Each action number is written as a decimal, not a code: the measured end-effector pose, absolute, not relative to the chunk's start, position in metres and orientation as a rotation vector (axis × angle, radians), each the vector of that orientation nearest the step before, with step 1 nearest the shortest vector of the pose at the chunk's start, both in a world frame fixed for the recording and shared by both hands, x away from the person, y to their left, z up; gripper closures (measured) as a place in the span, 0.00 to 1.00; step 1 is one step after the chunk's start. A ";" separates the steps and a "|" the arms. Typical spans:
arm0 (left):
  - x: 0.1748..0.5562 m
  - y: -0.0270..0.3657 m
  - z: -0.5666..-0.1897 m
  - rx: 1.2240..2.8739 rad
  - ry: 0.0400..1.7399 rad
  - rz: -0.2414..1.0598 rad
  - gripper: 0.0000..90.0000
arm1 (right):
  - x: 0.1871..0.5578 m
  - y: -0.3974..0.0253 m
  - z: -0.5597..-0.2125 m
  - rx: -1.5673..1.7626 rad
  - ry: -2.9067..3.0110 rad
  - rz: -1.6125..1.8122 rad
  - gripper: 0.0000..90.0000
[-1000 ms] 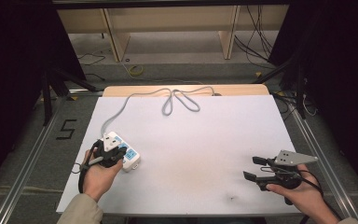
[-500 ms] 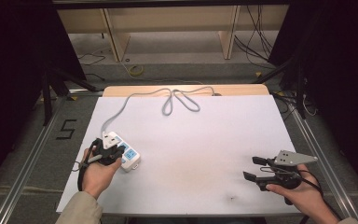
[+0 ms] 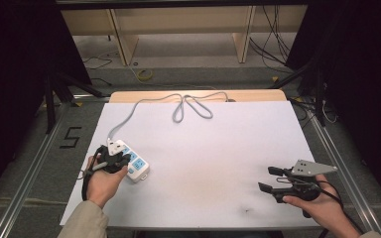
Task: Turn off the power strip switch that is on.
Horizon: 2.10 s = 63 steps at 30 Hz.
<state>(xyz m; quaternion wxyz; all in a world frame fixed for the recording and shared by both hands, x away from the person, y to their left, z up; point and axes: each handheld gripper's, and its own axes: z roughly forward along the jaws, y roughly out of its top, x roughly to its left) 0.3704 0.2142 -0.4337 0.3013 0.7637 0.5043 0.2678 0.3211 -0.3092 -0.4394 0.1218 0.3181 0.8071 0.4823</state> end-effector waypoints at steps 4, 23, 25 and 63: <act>0.373 0.217 -0.434 2.022 1.353 0.704 1.00 | 0.321 -0.309 -0.439 0.926 2.354 1.409 0.34; 0.382 0.221 -0.435 2.018 1.421 0.686 1.00 | 0.321 -0.308 -0.439 0.926 2.357 1.408 0.34; 0.383 0.222 -0.435 2.017 1.430 0.679 1.00 | 0.321 -0.308 -0.439 0.926 2.359 1.405 0.34; 0.400 0.229 -0.441 2.083 1.521 0.645 1.00 | 0.321 -0.308 -0.440 0.924 2.362 1.403 0.33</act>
